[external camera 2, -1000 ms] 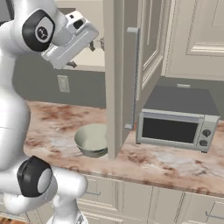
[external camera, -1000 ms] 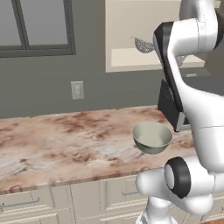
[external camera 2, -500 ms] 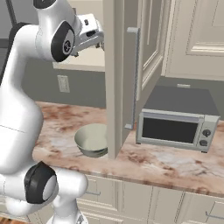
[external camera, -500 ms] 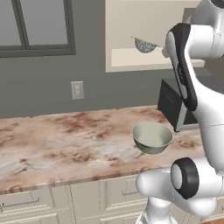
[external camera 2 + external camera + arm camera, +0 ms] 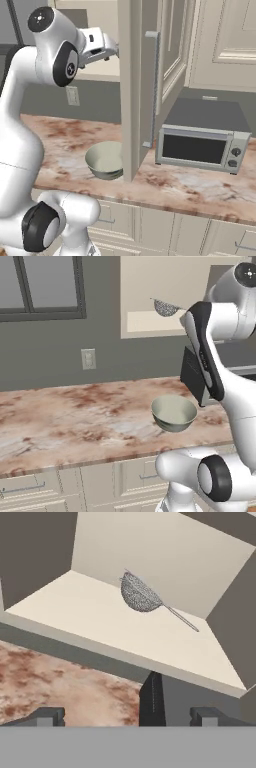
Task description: Open the cabinet and setup a tea strainer by placing it in the bowl upright.
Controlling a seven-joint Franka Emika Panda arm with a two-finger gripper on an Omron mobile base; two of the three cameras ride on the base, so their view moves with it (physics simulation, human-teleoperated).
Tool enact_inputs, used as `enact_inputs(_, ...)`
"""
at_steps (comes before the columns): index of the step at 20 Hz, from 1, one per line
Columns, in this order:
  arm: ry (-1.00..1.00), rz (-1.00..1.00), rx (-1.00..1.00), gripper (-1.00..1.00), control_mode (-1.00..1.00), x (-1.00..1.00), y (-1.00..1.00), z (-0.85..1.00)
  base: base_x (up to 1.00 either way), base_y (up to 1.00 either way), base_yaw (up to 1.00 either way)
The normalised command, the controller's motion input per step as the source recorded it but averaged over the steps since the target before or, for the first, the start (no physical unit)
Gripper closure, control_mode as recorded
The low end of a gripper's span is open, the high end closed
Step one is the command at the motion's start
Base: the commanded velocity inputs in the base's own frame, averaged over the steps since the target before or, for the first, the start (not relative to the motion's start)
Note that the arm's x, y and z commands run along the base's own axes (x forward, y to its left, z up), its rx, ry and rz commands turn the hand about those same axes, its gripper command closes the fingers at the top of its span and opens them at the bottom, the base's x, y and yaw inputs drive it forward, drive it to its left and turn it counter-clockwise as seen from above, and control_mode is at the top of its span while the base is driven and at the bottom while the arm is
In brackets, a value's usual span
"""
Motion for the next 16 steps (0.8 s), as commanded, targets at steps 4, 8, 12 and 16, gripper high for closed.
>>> enact_inputs(4, 0.00, 0.00, -0.06, -1.00, -1.00, -0.19, 0.06, 0.00, 0.00, 0.00, 0.00)
enact_inputs(8, 0.01, 0.00, 0.00, -1.00, -1.00, 0.11, 0.01, 0.00, 0.00, 0.00, 0.00)
enact_inputs(12, -0.02, 0.00, 0.00, -1.00, -1.00, 0.47, 0.08, 0.00, 0.00, 0.00, 0.00)
enact_inputs(16, 0.00, 0.00, 0.00, -1.00, -1.00, 0.70, 0.04, 0.00, 0.00, 0.00, 0.00)
